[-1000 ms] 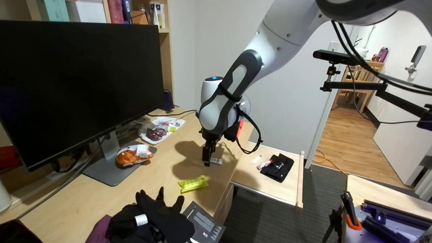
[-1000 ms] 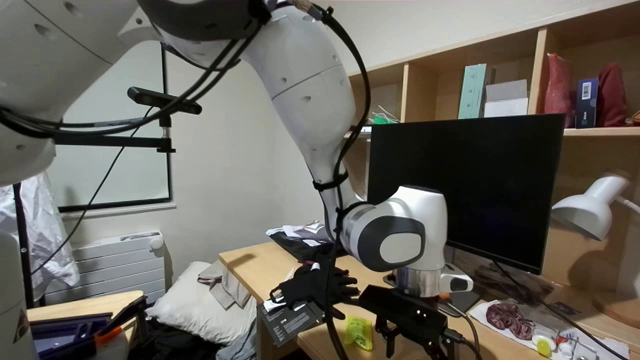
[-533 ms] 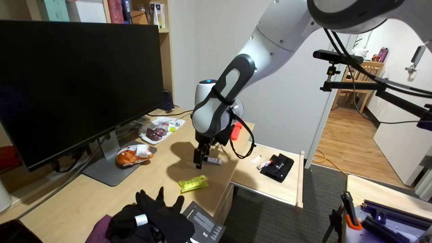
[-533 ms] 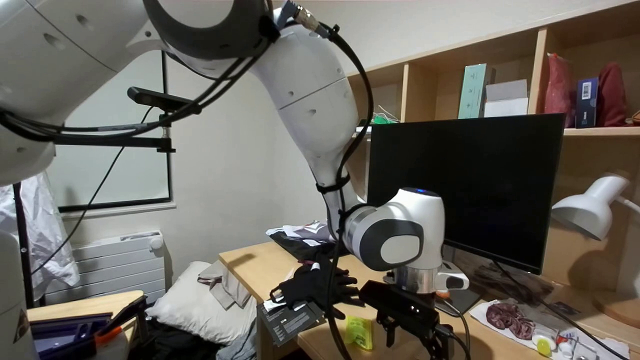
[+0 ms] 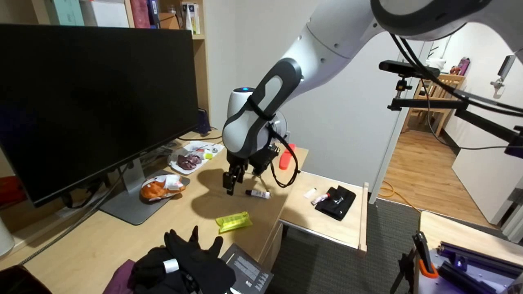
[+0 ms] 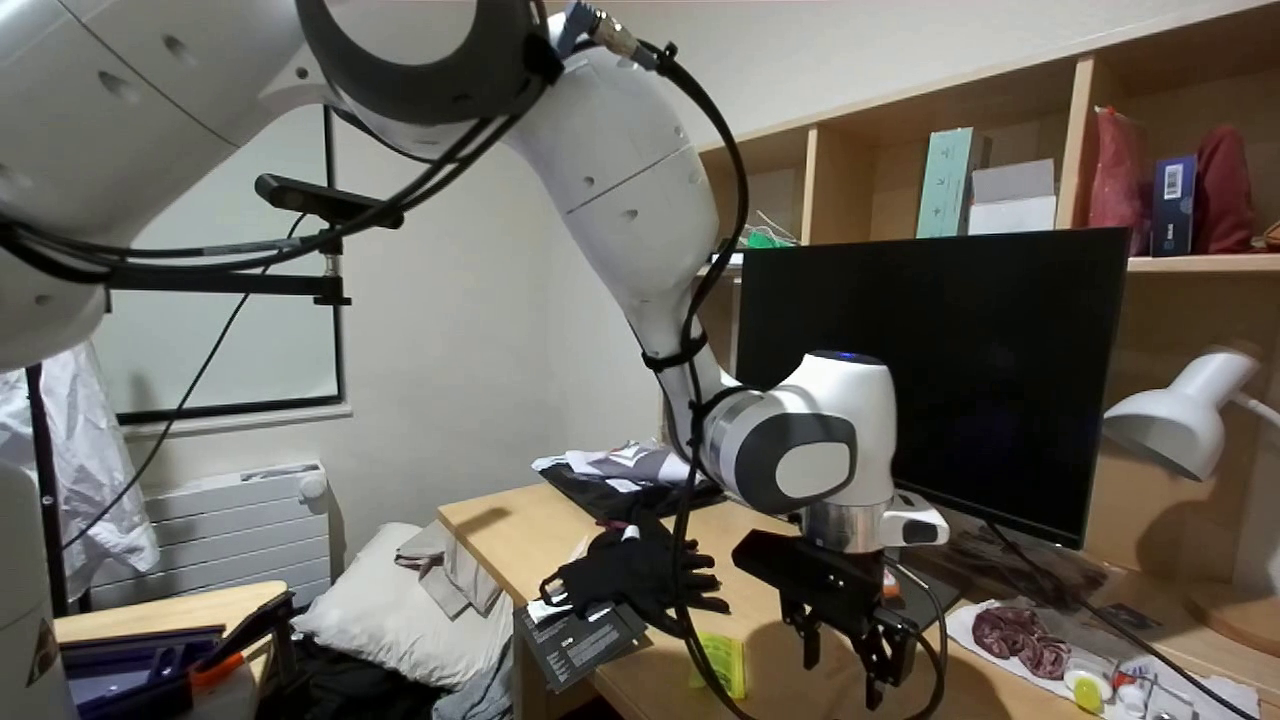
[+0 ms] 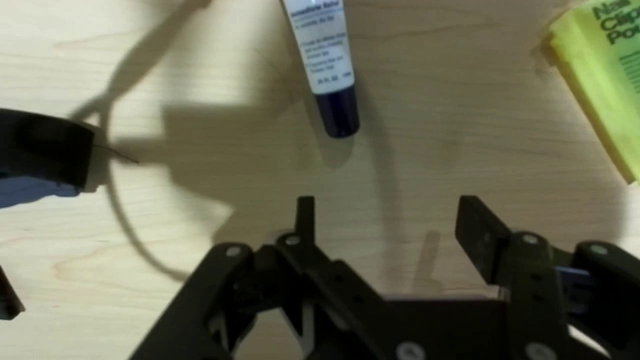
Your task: Pick up the small tube and put it on the drawer
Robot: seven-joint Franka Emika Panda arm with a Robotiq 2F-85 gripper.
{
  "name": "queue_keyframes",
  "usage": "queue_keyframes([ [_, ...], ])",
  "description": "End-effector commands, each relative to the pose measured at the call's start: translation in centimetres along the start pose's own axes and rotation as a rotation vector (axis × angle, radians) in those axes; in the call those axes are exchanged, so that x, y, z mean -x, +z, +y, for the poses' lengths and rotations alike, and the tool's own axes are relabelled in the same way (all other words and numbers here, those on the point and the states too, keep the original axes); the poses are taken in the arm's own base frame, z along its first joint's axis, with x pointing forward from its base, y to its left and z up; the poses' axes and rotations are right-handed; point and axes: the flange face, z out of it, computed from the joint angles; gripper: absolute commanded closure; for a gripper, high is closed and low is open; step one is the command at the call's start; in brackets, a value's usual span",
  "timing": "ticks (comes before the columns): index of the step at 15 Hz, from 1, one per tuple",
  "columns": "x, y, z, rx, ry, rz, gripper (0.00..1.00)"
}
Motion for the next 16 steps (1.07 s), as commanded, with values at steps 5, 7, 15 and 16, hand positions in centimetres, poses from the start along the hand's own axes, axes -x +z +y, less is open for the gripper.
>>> queue_keyframes([
  [5, 0.3, 1.4, 1.3, 0.069, 0.053, -0.086, 0.0],
  [7, 0.7, 2.0, 1.2, 0.074, 0.026, -0.129, 0.0],
  [15, 0.8, 3.0, 0.5, 0.071, -0.065, -0.203, 0.39],
  [16, 0.7, 3.0, 0.6, 0.072, -0.072, -0.21, 0.45],
])
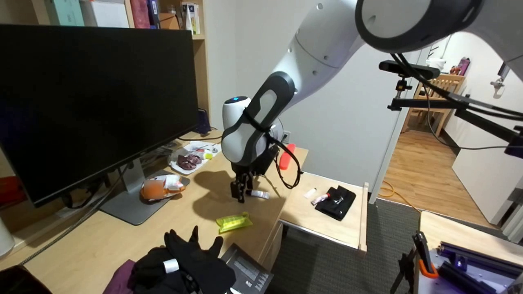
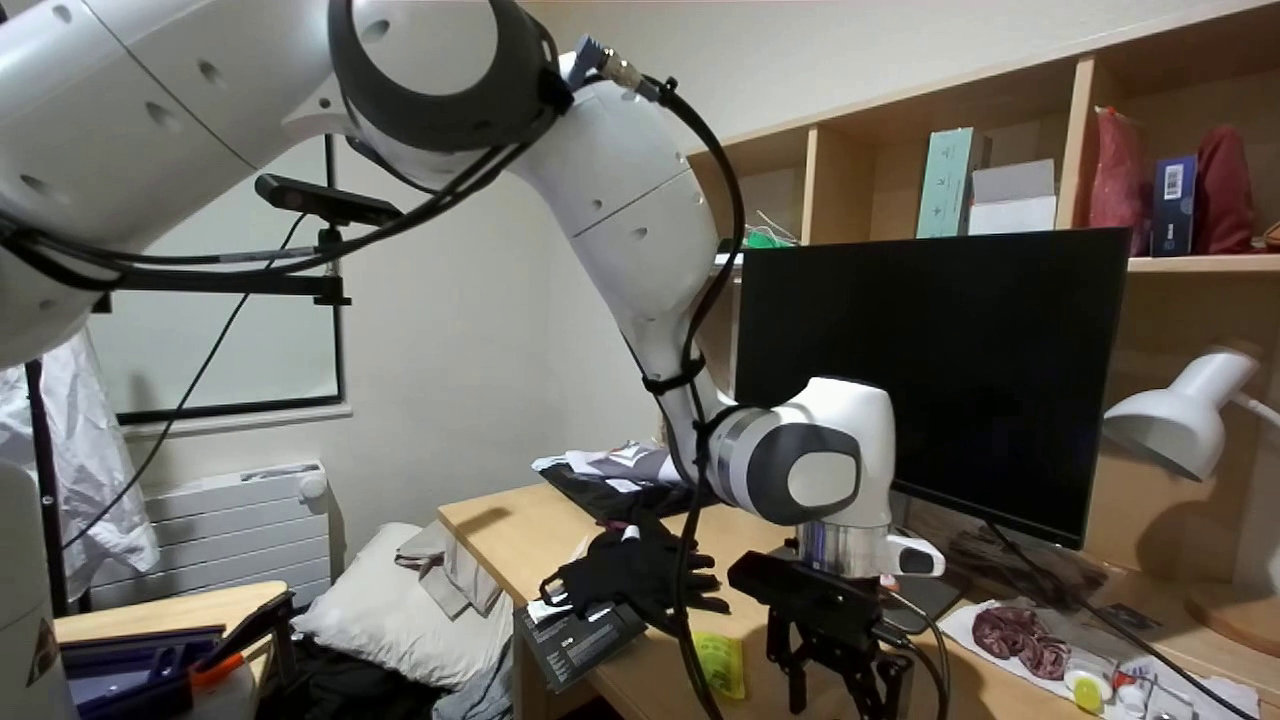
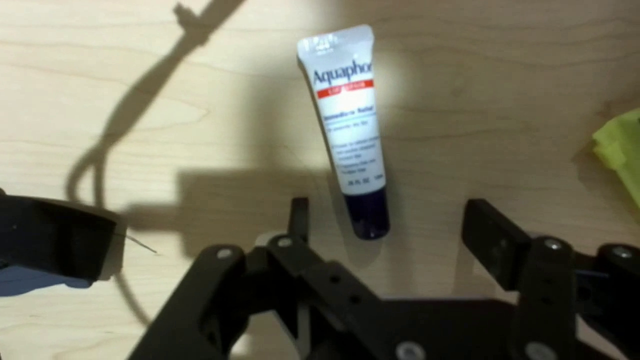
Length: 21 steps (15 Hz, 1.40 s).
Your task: Pick up the small tube and put it on the drawer
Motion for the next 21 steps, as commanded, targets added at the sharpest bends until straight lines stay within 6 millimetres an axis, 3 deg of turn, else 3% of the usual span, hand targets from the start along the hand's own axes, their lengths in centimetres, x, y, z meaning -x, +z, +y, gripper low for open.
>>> queue_keyframes([
  [1, -0.5, 0.1, 0.4, 0.015, -0.05, -0.035, 0.53],
  [6, -0.3, -0.3, 1.2, 0.05, -0.068, -0.054, 0.85],
  [9, 0.5, -1.1, 2.3, 0.084, -0.064, -0.071, 0.93],
  [10, 1.0, -1.3, 2.8, 0.096, -0.066, -0.085, 0.89],
  [13, 4.1, -1.7, 5.2, 0.142, -0.103, -0.143, 0.89],
  [16, 9.1, -0.9, 7.5, 0.2, -0.224, -0.217, 0.89],
  [19, 15.2, 1.2, 8.7, 0.194, -0.37, -0.321, 0.89],
  [20, 11.7, 1.4, 9.1, 0.208, -0.28, -0.301, 0.81],
  [21, 13.4, 1.9, 9.3, 0.201, -0.306, -0.323, 0.81],
])
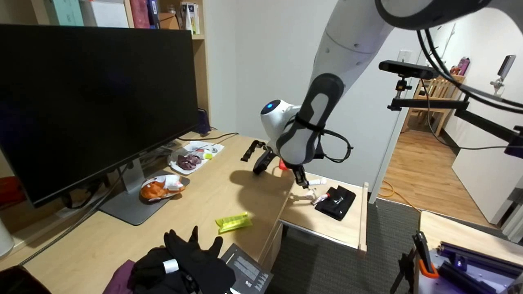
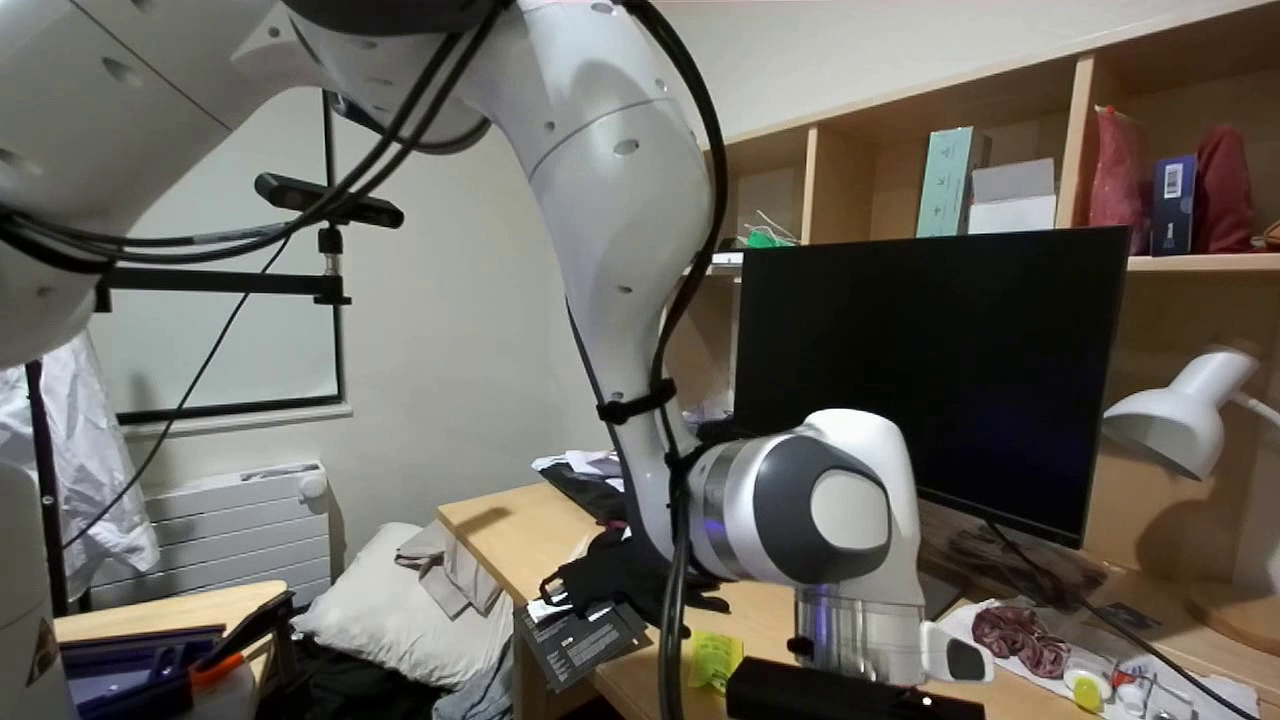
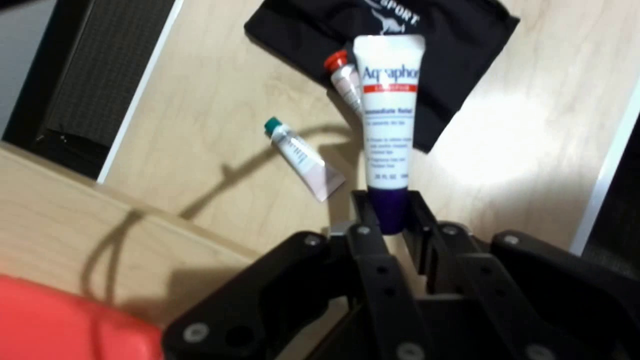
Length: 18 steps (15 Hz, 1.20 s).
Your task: Pick up the small tube and put it on the drawer
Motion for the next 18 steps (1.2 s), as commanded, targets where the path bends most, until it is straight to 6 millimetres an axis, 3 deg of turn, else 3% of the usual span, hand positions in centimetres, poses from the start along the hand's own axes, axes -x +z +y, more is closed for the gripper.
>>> queue_keyframes([
  [1, 0.7, 0.5, -0.3, -0.005, -0.014, -0.007, 0.81],
  [6, 0.8, 0.3, -0.7, -0.005, -0.032, -0.002, 0.81],
  [7, 1.0, 1.2, -0.8, 0.001, -0.033, -0.003, 0.89],
  [12, 3.2, 5.0, -1.9, -0.034, -0.054, 0.072, 0.89],
  [18, 6.7, 9.3, -3.2, -0.072, -0.064, 0.304, 0.89],
])
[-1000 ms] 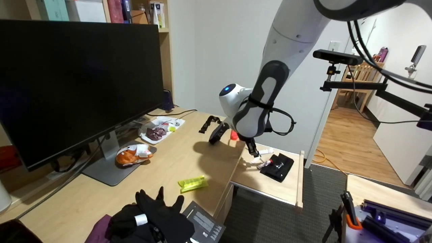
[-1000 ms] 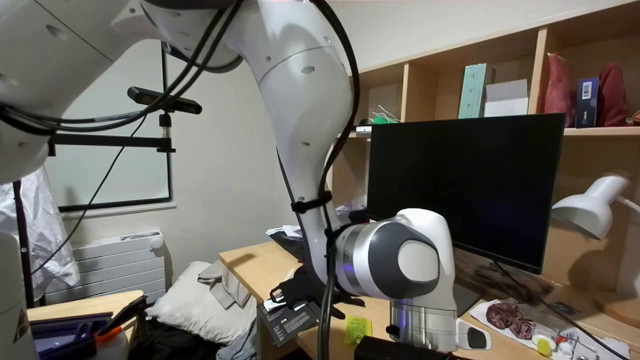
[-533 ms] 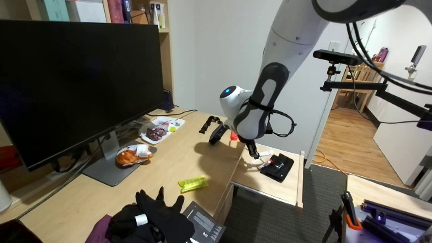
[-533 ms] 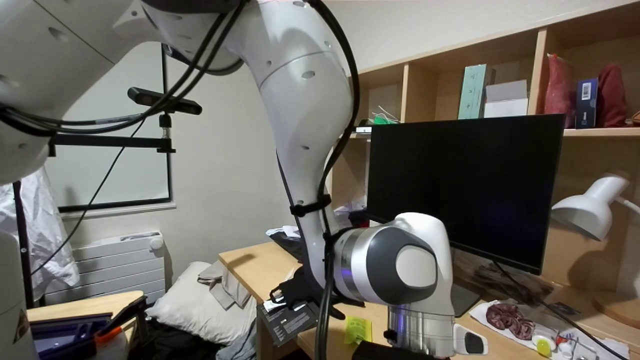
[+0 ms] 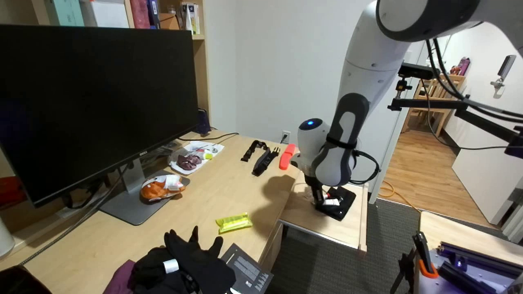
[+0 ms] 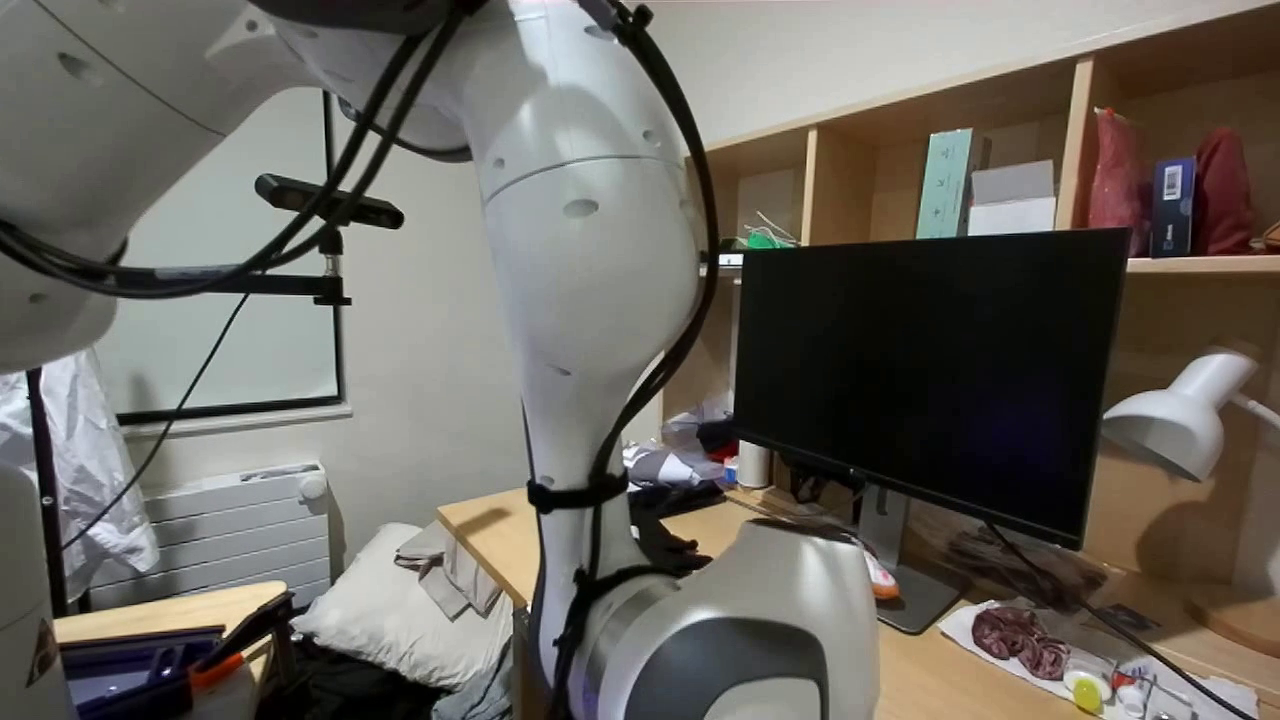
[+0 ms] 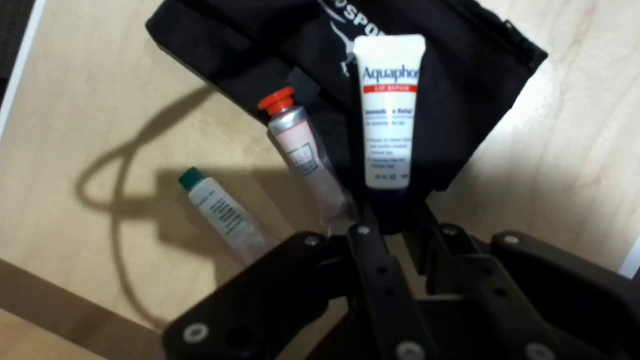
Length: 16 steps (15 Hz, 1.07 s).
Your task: Pick up the small tube and put it on the drawer
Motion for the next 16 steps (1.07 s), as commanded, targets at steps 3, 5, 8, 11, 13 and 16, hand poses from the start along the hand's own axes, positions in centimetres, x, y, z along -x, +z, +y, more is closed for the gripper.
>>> queue_keyframes([
  [3, 2.4, 1.3, -1.3, -0.062, -0.038, 0.174, 0.89],
  [5, 2.9, 1.0, -1.2, -0.075, -0.041, 0.187, 0.55],
  [8, 3.9, -0.2, -0.8, -0.065, -0.041, 0.168, 0.38],
  [11, 5.2, -2.9, -0.5, -0.021, -0.043, 0.124, 0.17],
  [13, 6.0, -5.7, -0.7, 0.008, -0.048, 0.12, 0.04],
  [16, 6.4, -10.5, -2.1, 0.046, -0.061, 0.094, 0.0],
])
